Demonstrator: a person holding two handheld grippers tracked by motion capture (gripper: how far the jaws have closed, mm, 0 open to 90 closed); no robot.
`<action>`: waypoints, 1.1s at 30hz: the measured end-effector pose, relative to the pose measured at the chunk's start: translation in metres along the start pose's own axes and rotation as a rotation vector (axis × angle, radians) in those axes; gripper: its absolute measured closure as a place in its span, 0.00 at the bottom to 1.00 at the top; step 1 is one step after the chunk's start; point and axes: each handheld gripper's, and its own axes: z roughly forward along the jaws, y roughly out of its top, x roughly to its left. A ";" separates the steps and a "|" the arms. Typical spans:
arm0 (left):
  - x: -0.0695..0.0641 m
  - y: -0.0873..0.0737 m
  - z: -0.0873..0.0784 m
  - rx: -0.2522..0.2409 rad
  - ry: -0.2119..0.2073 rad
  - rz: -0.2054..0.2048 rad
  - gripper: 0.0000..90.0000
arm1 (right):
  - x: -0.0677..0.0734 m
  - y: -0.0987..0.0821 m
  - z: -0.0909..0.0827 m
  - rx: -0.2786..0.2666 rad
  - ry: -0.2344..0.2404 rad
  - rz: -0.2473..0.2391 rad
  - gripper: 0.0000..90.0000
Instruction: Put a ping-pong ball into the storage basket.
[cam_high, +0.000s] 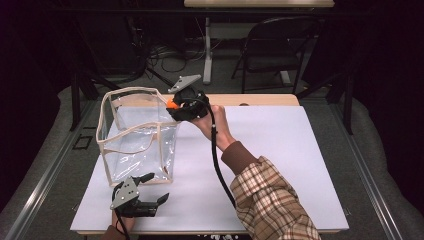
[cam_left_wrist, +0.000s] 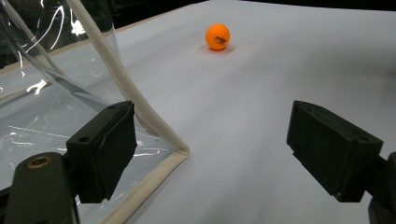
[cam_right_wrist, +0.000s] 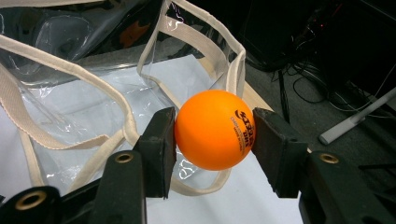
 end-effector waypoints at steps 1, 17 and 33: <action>0.000 0.000 0.000 0.001 0.000 0.002 0.18 | 0.001 0.000 0.000 0.001 -0.001 0.001 0.56; 0.000 0.000 0.000 0.000 -0.003 0.002 0.18 | 0.002 0.005 0.012 -0.006 -0.002 0.006 0.56; 0.000 0.000 0.000 -0.001 -0.002 0.004 0.18 | 0.003 0.007 0.022 -0.013 0.002 0.024 0.56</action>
